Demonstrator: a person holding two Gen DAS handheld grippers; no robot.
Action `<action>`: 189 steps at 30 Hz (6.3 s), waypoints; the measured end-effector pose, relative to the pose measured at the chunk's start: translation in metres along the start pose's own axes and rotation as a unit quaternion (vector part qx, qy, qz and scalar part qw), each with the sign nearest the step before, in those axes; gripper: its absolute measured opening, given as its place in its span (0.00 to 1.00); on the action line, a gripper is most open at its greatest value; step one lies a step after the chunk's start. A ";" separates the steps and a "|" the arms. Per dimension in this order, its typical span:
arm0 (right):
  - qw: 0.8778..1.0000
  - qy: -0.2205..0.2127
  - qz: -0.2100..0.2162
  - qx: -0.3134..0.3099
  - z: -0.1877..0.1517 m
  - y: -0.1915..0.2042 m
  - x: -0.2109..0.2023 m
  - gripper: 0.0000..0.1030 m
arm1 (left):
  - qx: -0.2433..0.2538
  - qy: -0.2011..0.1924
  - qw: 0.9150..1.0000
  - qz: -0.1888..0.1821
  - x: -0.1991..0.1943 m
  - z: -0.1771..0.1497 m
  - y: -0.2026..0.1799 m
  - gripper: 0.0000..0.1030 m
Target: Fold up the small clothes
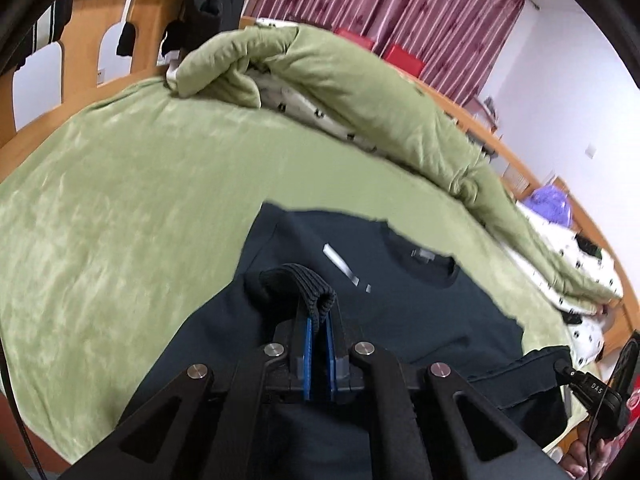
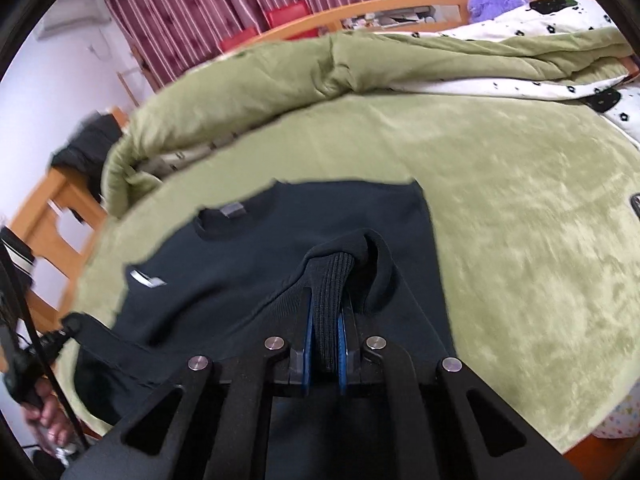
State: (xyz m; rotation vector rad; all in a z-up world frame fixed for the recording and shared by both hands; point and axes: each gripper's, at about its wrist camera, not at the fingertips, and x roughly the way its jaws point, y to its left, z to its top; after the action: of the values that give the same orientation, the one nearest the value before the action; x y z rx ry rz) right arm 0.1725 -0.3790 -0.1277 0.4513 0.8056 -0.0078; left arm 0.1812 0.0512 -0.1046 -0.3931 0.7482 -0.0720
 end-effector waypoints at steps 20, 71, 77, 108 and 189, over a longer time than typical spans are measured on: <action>0.996 0.046 0.000 0.082 0.094 -0.010 0.092 0.10 | -0.020 0.017 1.000 0.014 0.106 0.080 -0.018 0.06; 0.994 -0.022 -0.088 -0.063 0.085 -0.014 0.149 0.10 | 0.041 -0.003 0.998 0.050 0.139 0.076 0.009 0.06; 0.990 0.018 -0.130 -0.058 0.080 -0.022 0.171 0.09 | 0.043 0.034 0.995 0.088 0.166 0.068 0.010 0.07; 0.987 0.016 -0.048 -0.154 0.011 0.114 0.121 0.36 | 0.085 0.026 0.991 0.098 0.080 0.024 0.019 0.62; 0.985 0.021 -0.089 -0.145 -0.079 0.086 0.047 0.57 | -0.118 0.033 0.991 -0.050 0.022 -0.061 0.064 0.26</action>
State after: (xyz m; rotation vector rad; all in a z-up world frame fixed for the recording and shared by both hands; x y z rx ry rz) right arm 0.1660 -0.2623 -0.1750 0.1041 0.8702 -0.0466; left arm 0.1513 0.0864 -0.1833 -0.6570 0.8039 -0.0921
